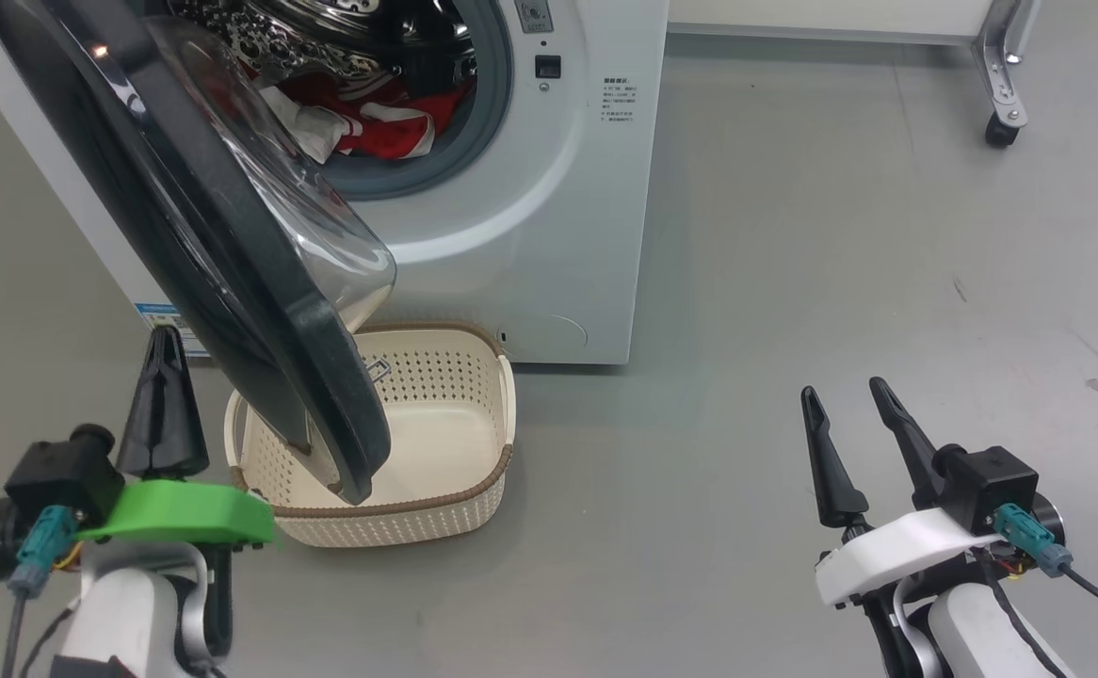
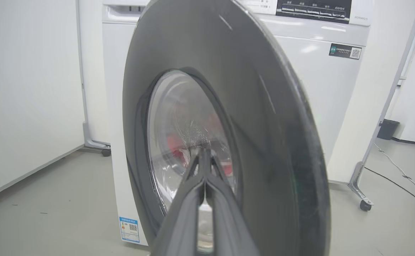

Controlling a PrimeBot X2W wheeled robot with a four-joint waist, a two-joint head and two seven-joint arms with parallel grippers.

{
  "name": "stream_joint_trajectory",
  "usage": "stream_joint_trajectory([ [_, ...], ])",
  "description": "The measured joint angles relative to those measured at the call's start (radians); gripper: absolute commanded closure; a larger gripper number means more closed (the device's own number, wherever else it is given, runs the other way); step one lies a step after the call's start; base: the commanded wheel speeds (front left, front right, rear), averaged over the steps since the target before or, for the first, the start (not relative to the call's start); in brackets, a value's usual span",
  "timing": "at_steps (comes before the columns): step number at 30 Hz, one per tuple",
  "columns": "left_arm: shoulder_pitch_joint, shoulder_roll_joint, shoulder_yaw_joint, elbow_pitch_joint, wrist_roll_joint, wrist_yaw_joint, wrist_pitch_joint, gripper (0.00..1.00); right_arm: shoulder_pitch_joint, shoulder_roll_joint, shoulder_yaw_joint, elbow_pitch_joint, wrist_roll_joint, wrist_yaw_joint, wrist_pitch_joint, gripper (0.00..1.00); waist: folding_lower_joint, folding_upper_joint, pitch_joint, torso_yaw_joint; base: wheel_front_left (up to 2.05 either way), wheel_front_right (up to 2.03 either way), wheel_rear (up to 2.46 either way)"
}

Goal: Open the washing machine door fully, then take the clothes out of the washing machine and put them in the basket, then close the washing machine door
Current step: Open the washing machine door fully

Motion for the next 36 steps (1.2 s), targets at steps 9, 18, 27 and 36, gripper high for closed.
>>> stream_joint_trajectory([
  [9, -0.148, 0.061, 0.031, -0.116, 0.048, -0.007, -0.001, 1.0, 0.004, 0.016, -0.008, 0.011, -0.017, 0.012, 0.0, 0.0, 0.0, 0.0, -0.014, -0.002, 0.0, 0.0, 0.0],
  [18, -0.242, 0.078, -0.012, -0.168, 0.07, -0.022, 0.006, 1.0, 0.012, 0.029, -0.021, 0.015, -0.025, 0.023, 0.0, 0.0, 0.0, 0.0, -0.019, -0.015, 0.0, 0.0, 0.0],
  [27, -0.287, 0.072, -0.128, -0.175, 0.107, -0.06, 0.119, 1.0, 0.012, 0.045, -0.03, 0.015, -0.035, 0.032, 0.0, 0.0, 0.0, 0.0, -0.003, -0.029, 0.0, 0.0, 0.0],
  [36, -0.255, 0.041, -0.209, -0.123, 0.108, -0.069, 0.228, 1.0, 0.012, 0.05, -0.059, 0.015, -0.043, 0.033, 0.0, 0.0, 0.0, 0.0, 0.007, -0.043, 0.0, 0.0, 0.0],
])
